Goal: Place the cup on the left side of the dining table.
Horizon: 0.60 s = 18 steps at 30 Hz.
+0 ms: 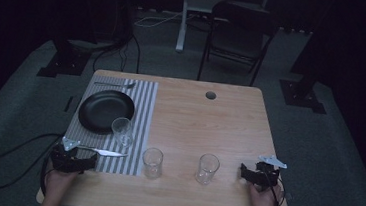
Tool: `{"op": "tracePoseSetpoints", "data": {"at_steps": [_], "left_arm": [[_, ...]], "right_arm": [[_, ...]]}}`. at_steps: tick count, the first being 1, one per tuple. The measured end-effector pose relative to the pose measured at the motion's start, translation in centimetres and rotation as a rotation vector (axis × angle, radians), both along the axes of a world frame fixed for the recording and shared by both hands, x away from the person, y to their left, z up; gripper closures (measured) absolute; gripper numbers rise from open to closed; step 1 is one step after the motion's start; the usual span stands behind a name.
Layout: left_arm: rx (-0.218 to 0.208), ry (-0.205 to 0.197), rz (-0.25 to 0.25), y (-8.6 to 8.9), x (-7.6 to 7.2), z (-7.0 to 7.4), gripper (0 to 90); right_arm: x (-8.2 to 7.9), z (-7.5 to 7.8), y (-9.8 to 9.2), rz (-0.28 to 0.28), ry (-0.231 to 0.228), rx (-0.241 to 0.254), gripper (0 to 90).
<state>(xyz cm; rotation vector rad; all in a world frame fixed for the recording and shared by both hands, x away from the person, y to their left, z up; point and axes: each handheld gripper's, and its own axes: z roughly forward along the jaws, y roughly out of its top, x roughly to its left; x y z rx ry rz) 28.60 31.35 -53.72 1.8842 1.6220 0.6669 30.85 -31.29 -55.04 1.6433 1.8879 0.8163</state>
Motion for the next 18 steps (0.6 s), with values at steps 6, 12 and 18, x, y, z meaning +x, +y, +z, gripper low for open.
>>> {"op": "tracePoseSetpoints", "data": {"at_steps": [6, 12, 18], "left_arm": [[-0.005, 0.023, 0.048, 0.3, -0.4, -0.4, 1.2], [0.006, 0.026, 0.038, 0.3, -0.8, -0.7, 1.2], [0.003, 0.01, 0.017, 0.4, -1.2, -0.9, 1.2]], "right_arm": [[0.0, 0.0, 0.0, 0.0, 0.0, 0.0, 12.2], [0.0, 0.0, 0.0, 0.0, 0.0, 0.0, 12.2], [0.0, 0.0, 0.0, 0.0, 0.0, 0.0, 12.2]]}}
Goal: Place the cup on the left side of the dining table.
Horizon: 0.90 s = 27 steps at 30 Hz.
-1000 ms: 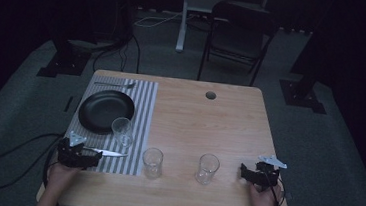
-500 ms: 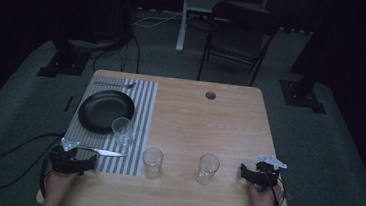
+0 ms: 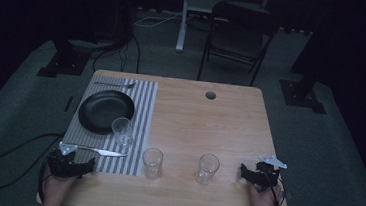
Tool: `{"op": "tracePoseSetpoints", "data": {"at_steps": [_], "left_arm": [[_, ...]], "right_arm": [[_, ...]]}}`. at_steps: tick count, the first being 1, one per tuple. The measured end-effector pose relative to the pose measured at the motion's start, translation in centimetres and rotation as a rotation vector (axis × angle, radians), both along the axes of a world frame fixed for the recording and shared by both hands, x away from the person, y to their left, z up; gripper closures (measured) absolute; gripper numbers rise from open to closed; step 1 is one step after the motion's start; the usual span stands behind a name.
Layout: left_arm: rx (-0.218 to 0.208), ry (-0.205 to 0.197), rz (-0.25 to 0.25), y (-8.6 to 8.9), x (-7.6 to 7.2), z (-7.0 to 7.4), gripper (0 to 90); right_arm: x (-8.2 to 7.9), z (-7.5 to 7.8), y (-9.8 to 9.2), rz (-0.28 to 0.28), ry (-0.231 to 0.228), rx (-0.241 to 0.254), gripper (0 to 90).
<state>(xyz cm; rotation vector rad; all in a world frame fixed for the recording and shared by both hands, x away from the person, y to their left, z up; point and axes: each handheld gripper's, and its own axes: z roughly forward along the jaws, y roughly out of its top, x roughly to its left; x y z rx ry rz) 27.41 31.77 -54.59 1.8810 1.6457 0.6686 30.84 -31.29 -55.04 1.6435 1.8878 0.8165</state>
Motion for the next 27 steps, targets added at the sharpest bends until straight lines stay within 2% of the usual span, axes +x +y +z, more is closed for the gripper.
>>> {"op": "tracePoseSetpoints", "data": {"at_steps": [4, 12, 27], "left_arm": [[0.001, -0.005, -0.009, 0.08, -0.14, -0.05, 1.3], [0.001, -0.005, 0.037, -0.31, -0.4, -0.06, 1.4], [0.0, -0.005, 0.037, -0.3, -0.39, -0.07, 1.3]], "right_arm": [[0.0, 0.0, 0.0, 0.0, 0.0, 0.0, 12.2], [-0.01, 0.0, 0.0, 0.0, 0.0, 0.0, 12.2], [0.0, 0.0, 0.0, 0.0, 0.0, 0.0, 12.2]]}}
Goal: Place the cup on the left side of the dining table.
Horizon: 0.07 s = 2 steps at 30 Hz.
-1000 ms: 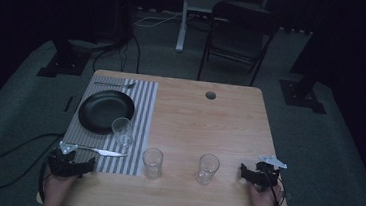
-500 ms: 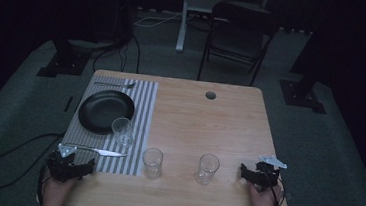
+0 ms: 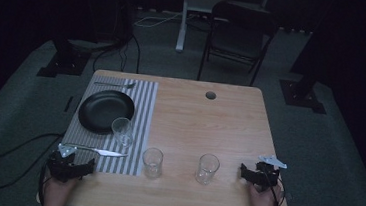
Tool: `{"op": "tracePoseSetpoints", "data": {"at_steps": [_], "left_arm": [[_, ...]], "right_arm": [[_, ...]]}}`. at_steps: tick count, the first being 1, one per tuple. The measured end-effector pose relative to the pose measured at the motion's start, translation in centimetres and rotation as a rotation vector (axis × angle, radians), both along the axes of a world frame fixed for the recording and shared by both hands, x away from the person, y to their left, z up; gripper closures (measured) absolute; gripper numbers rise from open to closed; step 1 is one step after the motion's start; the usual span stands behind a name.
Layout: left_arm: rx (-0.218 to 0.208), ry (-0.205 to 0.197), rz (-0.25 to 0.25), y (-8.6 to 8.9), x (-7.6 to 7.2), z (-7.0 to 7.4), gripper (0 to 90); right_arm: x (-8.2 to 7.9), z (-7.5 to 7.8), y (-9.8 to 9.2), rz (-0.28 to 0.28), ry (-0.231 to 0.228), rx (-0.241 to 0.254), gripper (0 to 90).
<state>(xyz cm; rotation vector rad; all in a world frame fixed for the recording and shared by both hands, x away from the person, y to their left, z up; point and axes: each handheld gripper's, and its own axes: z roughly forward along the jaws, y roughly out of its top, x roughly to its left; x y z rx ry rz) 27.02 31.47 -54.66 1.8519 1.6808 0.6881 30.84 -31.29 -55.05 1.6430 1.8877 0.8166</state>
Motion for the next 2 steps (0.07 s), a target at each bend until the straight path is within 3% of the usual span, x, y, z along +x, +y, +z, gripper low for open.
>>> {"op": "tracePoseSetpoints", "data": {"at_steps": [2], "left_arm": [[0.0, 0.0, 0.0, 0.0, 0.0, 0.0, 1.3]], "right_arm": [[0.0, 0.0, 0.0, 0.0, 0.0, 0.0, 12.2]]}}
